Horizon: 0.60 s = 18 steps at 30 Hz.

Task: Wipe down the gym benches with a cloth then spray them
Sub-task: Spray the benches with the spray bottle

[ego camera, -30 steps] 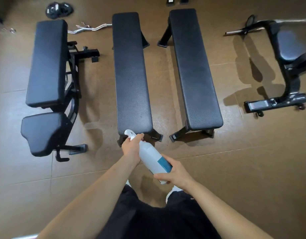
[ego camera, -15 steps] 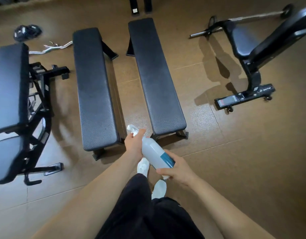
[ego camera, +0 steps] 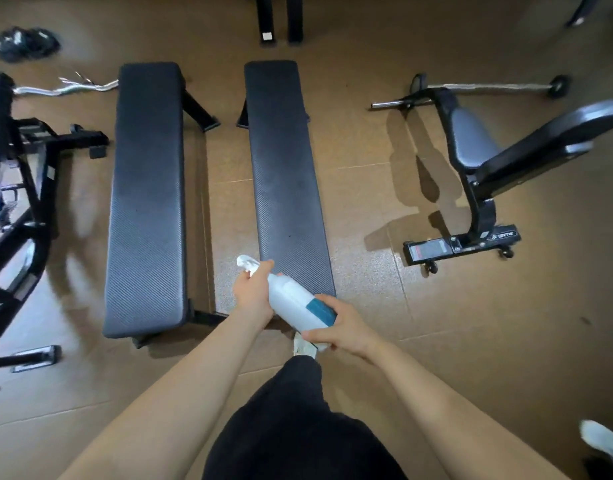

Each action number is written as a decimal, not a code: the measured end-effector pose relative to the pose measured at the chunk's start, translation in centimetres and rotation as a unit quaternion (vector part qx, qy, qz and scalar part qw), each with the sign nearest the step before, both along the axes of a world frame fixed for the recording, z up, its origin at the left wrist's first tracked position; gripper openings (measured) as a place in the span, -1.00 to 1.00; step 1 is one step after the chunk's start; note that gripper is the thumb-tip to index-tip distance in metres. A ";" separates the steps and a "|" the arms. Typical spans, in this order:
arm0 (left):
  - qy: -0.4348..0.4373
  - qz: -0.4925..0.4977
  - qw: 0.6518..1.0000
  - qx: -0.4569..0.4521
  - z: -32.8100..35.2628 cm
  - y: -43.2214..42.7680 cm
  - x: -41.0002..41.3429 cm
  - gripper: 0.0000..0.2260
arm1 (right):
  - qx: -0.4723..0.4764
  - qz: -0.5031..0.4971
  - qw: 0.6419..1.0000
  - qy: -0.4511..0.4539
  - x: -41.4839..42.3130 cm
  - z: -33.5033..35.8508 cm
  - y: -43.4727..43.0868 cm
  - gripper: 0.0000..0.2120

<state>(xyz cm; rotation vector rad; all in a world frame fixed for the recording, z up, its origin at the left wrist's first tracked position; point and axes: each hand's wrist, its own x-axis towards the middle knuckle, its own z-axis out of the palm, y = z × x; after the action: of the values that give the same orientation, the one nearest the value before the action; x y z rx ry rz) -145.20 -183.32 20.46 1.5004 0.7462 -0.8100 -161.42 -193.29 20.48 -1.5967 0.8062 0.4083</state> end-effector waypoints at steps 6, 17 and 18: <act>0.047 0.074 0.996 -0.005 0.6 -4.7 4.2 -0.86 | -0.046 0.059 0.997 -0.006 5.2 0.8 -7.0 -0.33; -0.005 0.203 0.979 -0.002 1.9 -14.6 7.0 -0.67 | 0.016 0.128 0.990 -0.062 10.5 0.6 -19.2 -0.34; -0.013 0.216 0.976 -0.003 1.9 -15.7 7.1 -0.66 | 0.029 0.131 0.988 -0.071 10.8 0.7 -20.7 -0.35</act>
<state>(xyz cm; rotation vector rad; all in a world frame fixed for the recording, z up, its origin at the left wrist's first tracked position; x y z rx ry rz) -138.10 -199.03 22.40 1.2753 1.0035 -0.4621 -150.67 -213.99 21.17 -1.6623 0.4737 0.4939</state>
